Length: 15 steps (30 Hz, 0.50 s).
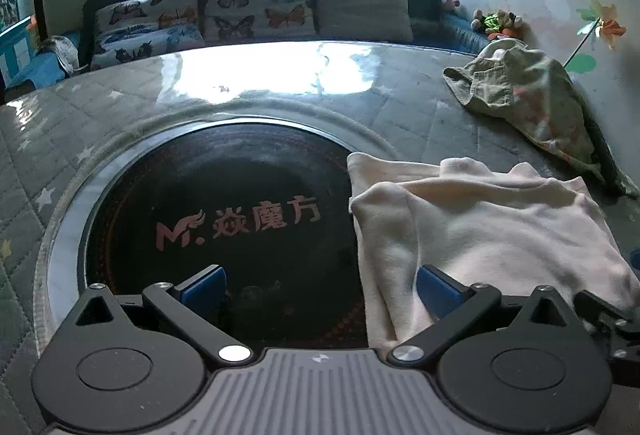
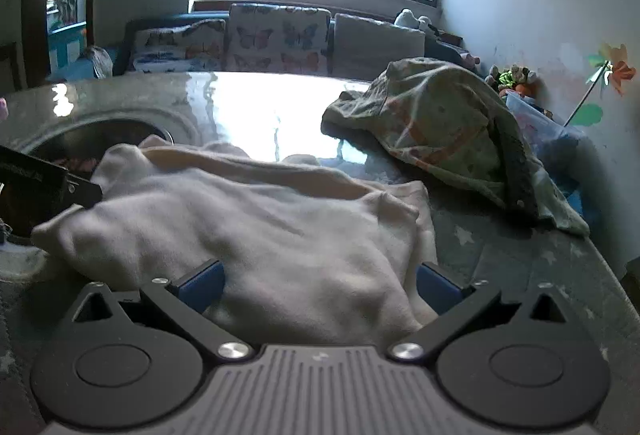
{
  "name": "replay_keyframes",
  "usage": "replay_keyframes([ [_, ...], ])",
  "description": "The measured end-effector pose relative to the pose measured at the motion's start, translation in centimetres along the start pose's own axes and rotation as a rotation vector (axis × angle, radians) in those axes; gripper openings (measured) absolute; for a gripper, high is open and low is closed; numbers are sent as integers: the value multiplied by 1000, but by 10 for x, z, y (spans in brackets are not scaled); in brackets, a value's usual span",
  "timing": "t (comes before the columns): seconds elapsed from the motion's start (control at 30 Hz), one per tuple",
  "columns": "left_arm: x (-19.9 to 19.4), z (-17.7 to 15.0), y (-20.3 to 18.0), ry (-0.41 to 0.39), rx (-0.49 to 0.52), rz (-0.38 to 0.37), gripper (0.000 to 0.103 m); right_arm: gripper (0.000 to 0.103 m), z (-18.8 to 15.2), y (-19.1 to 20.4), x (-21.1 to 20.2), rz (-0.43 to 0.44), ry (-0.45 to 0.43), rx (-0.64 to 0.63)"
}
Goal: Fold clothes
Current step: 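Smooth the folded sweatshirt with both open grippers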
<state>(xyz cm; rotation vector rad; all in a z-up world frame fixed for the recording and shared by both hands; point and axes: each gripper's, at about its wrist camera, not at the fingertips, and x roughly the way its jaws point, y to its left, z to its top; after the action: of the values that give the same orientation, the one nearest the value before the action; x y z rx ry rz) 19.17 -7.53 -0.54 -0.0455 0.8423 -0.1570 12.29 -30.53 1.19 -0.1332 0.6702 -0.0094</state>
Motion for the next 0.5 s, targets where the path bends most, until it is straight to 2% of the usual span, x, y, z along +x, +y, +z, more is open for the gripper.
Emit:
replay_keyframes([
  [0.17,6,12,-1,-15,1,14,103,103,6,-8,-2,-16,-21,22],
  [0.4,16,22,-1,-14,-2,36,103,103,4,-13,9,-8,12,39],
  [0.5,20,26,-1,-13,-3,46,103,103,5,-13,5,-12,-1,42],
])
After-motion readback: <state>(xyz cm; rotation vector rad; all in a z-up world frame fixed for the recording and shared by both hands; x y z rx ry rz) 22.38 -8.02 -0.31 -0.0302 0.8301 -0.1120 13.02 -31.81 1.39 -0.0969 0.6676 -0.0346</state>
